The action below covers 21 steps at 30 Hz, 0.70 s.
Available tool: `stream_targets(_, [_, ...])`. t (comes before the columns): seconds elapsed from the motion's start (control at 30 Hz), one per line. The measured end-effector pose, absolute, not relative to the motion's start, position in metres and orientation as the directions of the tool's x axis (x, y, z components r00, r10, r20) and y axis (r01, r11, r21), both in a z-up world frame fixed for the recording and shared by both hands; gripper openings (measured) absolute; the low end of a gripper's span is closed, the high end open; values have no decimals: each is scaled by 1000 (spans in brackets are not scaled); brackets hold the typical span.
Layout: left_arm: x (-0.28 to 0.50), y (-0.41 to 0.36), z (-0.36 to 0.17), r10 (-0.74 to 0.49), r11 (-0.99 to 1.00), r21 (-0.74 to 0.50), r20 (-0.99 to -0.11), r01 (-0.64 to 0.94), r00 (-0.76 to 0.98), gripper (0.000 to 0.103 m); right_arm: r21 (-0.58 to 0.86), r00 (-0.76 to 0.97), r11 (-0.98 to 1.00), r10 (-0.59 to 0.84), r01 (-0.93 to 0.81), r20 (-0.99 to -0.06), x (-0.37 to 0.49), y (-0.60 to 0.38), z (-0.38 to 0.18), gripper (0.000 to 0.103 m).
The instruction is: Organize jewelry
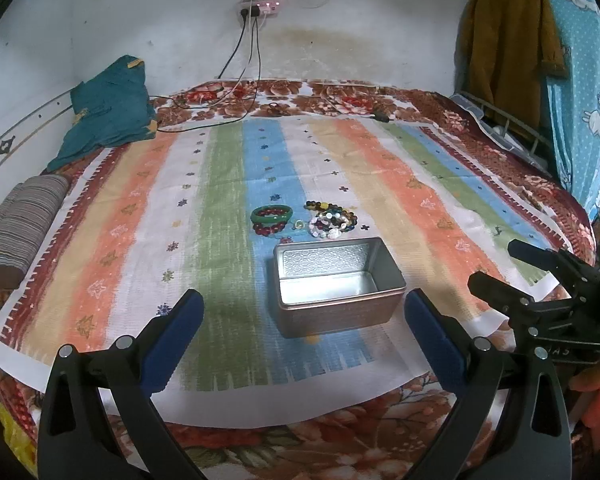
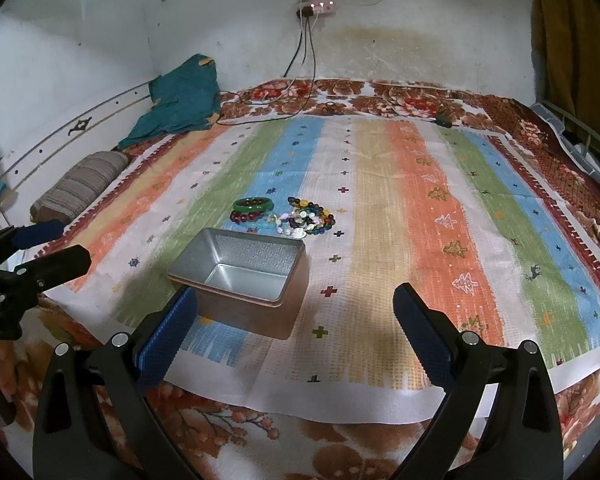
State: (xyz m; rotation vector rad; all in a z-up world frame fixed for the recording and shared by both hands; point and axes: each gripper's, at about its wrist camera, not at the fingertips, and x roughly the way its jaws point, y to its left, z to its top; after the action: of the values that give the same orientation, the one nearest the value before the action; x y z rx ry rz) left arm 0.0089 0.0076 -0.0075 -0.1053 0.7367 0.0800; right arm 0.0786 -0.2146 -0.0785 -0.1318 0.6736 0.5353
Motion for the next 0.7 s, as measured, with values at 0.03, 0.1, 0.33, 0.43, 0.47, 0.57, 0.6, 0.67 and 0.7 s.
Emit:
stream_targets(0.03, [9, 8, -8, 35, 991, -70, -674, -110, 738, 98, 53, 653, 858, 428, -511, -625, 79, -214, -79, 99])
stream_targets(0.1, [9, 8, -7, 38, 991, -70, -672, -114, 739, 98, 54, 652, 856, 430, -514, -625, 79, -215, -79, 99])
stream_targets(0.33, [9, 12, -6, 44, 988, -81, -668, -131, 743, 98, 56, 655, 861, 425, -506, -625, 80, -213, -79, 99])
stream_targets(0.43, [11, 16, -6, 51, 985, -90, -669, -149, 742, 98, 53, 653, 860, 423, -507, -628, 84, -210, -78, 99])
stream_targets(0.47, [11, 16, -6, 47, 984, -95, -668, -148, 743, 98, 52, 654, 860, 423, -507, -628, 84, -209, -78, 99])
stream_targets(0.57, [14, 16, -6, 47, 984, -97, -667, -149, 744, 98, 51, 656, 862, 421, -505, -626, 87, -207, -78, 99])
stream_targets(0.6, [16, 15, -6, 47, 984, -96, -669, -149, 742, 98, 50, 656, 862, 420, -504, -627, 90, -207, -77, 99])
stream_targets(0.67, [17, 16, -7, 37, 983, -109, -673, -148, 739, 98, 48, 655, 863, 418, -504, -629, 91, -206, -77, 99])
stream_targets(0.7, [20, 17, -8, 31, 982, -117, -677, -150, 735, 98, 50, 655, 862, 420, -505, -628, 90, -207, -77, 99])
